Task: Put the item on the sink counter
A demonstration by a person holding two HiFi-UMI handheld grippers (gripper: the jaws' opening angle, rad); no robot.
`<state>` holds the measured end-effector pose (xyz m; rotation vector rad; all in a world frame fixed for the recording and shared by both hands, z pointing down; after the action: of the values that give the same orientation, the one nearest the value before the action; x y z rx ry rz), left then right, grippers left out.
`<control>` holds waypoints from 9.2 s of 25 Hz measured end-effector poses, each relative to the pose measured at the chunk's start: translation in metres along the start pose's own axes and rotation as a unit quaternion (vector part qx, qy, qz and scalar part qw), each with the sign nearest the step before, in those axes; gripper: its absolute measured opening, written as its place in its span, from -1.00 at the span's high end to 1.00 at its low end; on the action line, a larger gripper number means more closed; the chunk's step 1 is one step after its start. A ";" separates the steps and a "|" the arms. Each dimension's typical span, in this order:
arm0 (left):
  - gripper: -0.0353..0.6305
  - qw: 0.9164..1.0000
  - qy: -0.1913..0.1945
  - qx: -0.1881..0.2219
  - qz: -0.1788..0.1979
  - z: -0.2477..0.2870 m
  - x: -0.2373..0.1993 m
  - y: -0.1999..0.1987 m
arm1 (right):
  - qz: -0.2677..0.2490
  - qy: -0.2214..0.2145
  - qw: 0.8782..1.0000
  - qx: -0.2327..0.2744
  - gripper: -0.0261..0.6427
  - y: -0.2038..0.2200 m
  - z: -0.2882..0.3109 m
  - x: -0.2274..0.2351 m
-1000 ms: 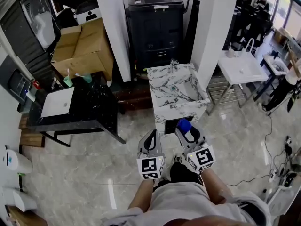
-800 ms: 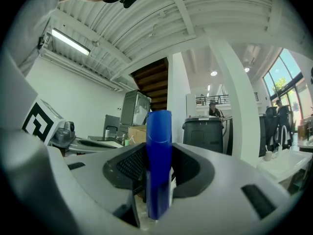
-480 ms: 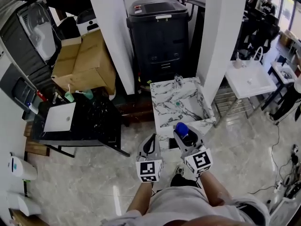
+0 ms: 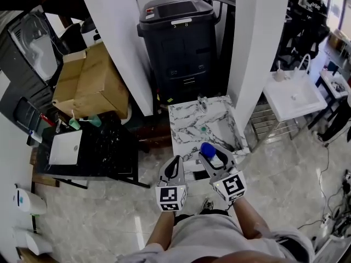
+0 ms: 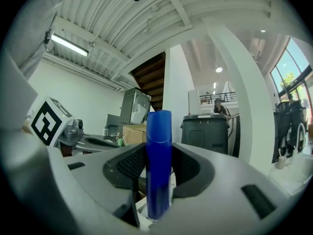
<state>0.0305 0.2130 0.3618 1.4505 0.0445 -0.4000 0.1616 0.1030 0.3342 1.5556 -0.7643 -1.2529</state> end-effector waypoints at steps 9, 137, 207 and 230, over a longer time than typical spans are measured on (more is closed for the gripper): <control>0.86 0.999 0.035 -0.028 0.017 0.045 0.002 0.005 | 0.003 -0.013 1.000 0.005 0.47 0.021 0.018 0.040; 0.35 0.775 0.598 -0.200 0.044 0.373 -0.176 0.023 | 0.047 -0.110 0.989 -0.085 0.46 0.145 0.310 0.094; 0.39 0.900 0.392 -0.181 0.054 0.453 -0.217 0.099 | 0.133 0.217 0.926 -0.279 0.91 0.249 0.271 0.066; 0.40 0.895 0.392 -0.200 0.074 0.473 -0.205 0.122 | 0.138 0.227 0.922 -0.282 0.91 0.252 0.264 0.075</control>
<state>-0.2245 -0.1881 0.5956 1.1104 0.6278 0.3309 -0.0464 -0.1266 0.5407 1.1427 -0.2658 -0.7621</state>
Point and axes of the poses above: the fingertips, and each gripper's own axes: z forward along the fingers, x to its right, y out of its underside, the point moved 8 cm from there along -z, backward along the fingers, and after that the axes turned 15 degrees about -z, right-handed, at the moved point
